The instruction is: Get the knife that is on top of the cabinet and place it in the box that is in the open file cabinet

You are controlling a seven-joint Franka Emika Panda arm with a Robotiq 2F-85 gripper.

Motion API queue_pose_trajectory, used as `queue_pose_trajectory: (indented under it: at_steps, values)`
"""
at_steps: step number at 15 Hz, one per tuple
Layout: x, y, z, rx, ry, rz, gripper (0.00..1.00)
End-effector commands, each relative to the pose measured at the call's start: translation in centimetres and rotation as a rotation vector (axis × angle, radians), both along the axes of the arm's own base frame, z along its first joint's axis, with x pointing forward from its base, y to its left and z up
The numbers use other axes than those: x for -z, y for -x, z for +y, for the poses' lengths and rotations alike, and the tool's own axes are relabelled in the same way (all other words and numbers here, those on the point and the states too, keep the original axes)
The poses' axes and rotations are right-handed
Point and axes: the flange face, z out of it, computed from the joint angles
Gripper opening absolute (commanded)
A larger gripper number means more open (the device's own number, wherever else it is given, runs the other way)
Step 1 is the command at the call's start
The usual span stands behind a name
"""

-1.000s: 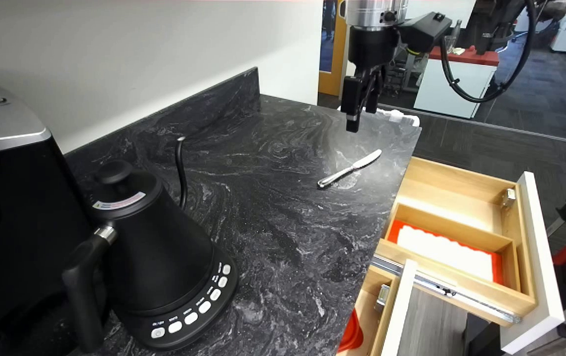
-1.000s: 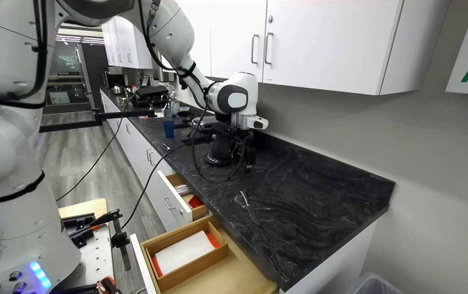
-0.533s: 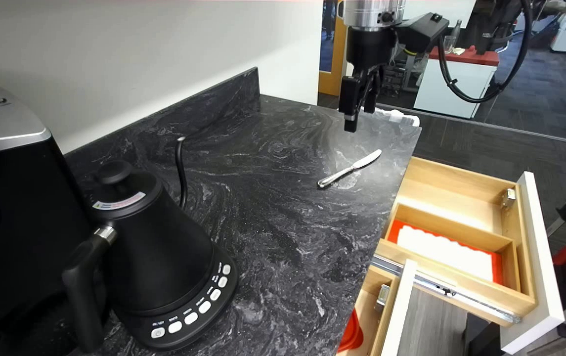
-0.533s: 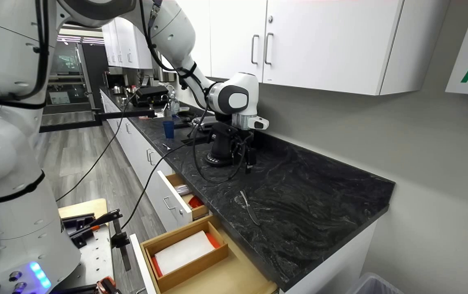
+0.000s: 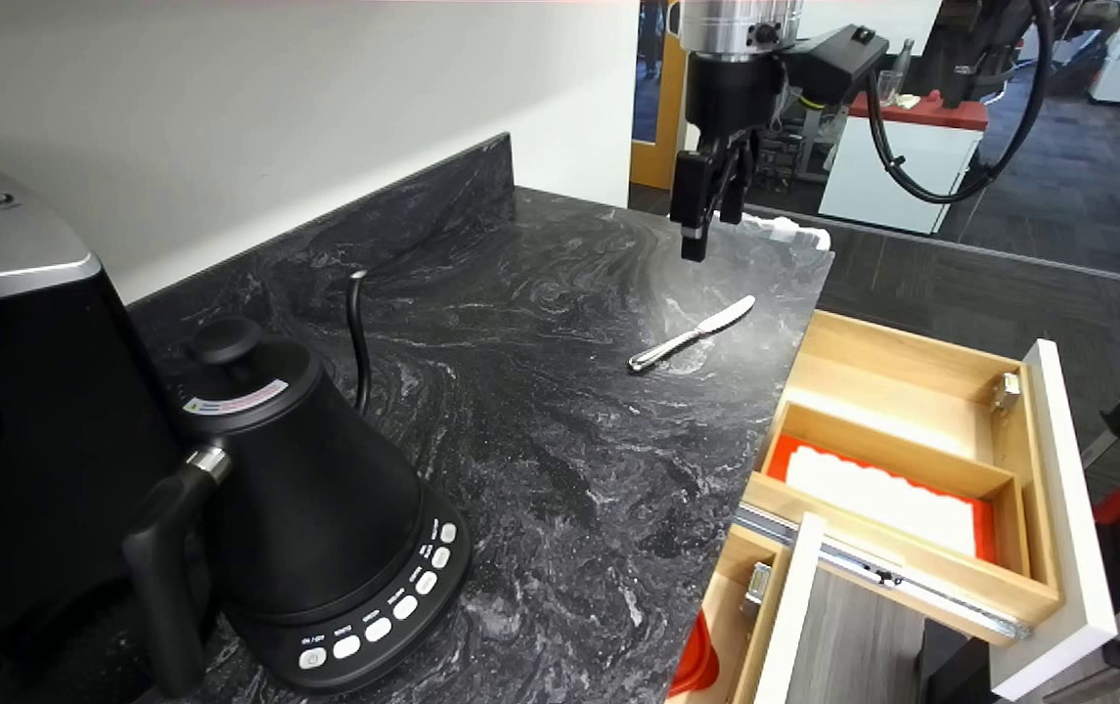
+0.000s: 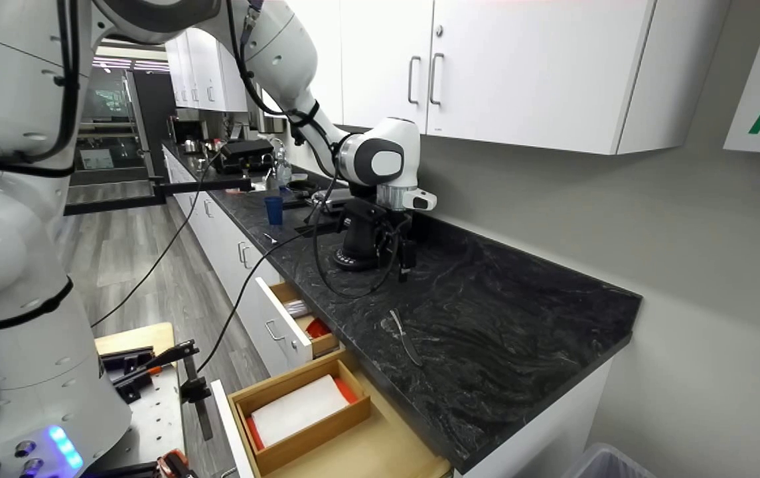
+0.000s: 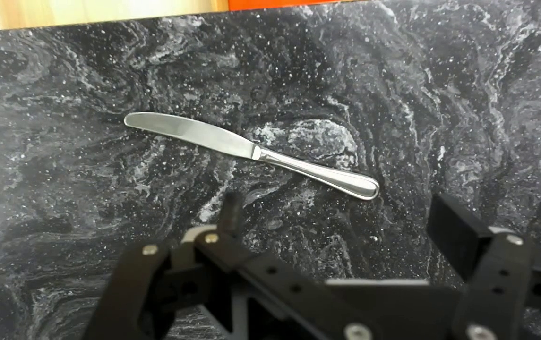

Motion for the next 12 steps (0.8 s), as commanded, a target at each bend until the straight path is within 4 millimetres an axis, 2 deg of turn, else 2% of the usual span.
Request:
queue_pose_trajectory:
  at_steps: [1, 4, 12]
  values:
    - [0.0, -0.1, 0.0, -0.059, -0.016, 0.005, 1.0]
    - [0.1, -0.3, -0.8, -0.235, -0.045, 0.013, 1.0]
    - [0.7, 0.5, -5.5, -0.672, -0.137, 0.082, 1.0]
